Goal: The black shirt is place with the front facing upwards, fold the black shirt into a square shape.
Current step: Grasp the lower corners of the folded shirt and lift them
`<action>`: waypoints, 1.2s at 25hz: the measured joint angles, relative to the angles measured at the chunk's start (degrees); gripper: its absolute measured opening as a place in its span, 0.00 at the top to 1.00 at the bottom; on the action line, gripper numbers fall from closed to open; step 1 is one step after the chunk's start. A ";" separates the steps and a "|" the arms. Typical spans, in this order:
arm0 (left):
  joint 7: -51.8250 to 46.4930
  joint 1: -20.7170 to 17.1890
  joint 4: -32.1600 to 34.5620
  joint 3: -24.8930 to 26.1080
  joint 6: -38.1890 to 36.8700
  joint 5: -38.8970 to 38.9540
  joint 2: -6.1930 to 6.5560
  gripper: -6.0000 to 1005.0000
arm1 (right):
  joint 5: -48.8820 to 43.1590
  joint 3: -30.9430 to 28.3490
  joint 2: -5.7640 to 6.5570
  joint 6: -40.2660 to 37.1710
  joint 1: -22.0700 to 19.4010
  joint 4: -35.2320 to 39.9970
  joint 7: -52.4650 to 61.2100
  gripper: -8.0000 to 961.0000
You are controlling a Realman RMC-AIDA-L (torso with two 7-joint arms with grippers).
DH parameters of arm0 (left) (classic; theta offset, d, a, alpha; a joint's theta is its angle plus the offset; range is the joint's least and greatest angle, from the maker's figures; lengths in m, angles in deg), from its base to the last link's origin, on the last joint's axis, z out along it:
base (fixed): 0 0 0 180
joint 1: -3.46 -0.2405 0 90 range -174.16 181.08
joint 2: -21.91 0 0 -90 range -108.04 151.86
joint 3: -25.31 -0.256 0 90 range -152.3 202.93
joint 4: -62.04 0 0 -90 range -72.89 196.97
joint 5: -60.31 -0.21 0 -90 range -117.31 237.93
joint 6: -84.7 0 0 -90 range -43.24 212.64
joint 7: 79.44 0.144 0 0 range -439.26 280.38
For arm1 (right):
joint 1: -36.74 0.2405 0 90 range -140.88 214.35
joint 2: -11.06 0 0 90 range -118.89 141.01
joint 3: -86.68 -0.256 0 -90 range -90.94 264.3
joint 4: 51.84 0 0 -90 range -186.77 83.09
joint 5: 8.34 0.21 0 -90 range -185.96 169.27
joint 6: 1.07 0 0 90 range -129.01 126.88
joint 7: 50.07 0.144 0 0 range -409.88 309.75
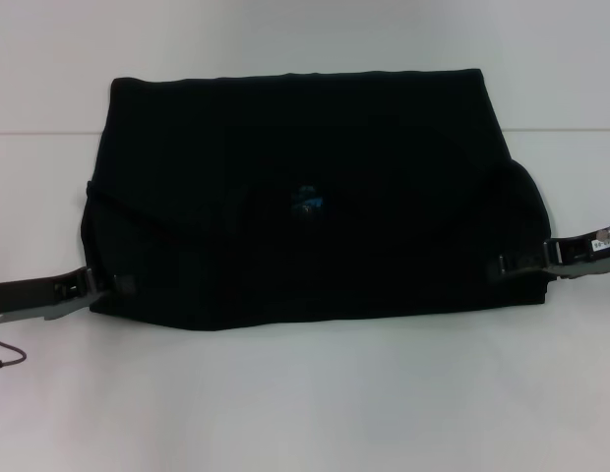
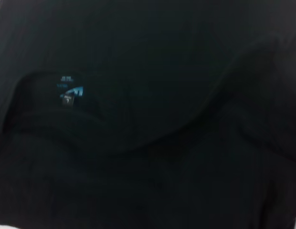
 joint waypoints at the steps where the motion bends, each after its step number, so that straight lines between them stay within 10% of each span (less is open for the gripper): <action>1: 0.01 0.00 0.00 -0.01 -0.02 0.00 0.00 0.96 | 0.03 0.16 -0.17 0.38 0.05 0.00 0.08 0.07; 12: 0.05 0.29 -0.01 0.01 -0.26 -0.02 0.03 0.96 | -0.56 0.92 -0.65 1.63 -0.06 -0.04 0.87 0.08; 30: 0.05 0.79 -0.01 0.57 -1.94 0.45 0.43 0.96 | -0.67 2.70 -0.34 1.75 -0.20 -0.48 1.03 0.62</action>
